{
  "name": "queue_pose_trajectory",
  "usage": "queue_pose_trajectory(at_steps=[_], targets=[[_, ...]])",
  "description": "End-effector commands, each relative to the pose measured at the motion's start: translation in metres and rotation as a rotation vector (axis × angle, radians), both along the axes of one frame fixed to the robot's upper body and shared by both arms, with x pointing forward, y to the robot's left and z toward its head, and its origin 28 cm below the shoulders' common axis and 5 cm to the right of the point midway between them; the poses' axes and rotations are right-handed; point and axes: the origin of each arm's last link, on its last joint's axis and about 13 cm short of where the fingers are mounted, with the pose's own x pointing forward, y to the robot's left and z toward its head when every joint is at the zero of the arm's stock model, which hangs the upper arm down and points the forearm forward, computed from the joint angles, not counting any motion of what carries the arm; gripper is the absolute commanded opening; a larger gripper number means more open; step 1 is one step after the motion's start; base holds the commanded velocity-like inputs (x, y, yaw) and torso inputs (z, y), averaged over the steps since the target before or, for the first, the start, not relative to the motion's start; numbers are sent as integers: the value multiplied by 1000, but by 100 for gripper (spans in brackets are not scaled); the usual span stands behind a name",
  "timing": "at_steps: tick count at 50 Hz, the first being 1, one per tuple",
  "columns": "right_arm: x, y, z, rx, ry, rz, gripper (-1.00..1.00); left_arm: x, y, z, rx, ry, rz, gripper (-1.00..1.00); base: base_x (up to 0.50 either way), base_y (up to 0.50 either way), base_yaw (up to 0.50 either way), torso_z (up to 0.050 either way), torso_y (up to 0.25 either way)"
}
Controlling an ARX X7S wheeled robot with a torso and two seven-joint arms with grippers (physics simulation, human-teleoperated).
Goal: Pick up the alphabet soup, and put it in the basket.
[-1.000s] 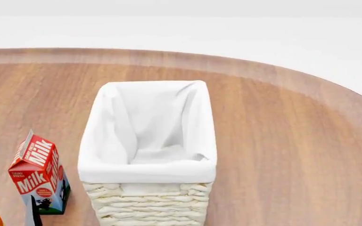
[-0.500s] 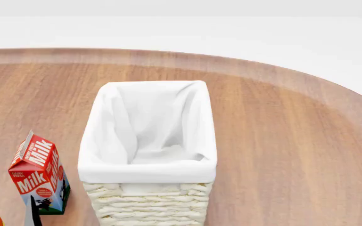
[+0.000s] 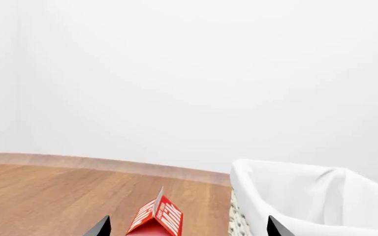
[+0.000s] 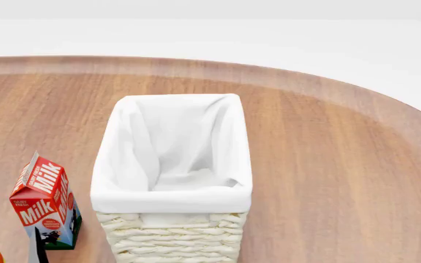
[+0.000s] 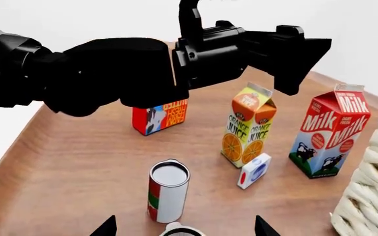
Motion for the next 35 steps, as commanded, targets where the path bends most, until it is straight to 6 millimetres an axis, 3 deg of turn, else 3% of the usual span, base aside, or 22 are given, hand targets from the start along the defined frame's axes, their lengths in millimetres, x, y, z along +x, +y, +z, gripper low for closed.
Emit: queue_pose_trajectory(at_steps=[1,35], targets=[[1,1,-3,-24,1,-7,100,0,0,0,-1,-2,1,100,0,0,0,0,0],[1,3,-13,-112,2,-17,100,-1,-1,2,0,-3,-2,100,0,0,0,0,0]])
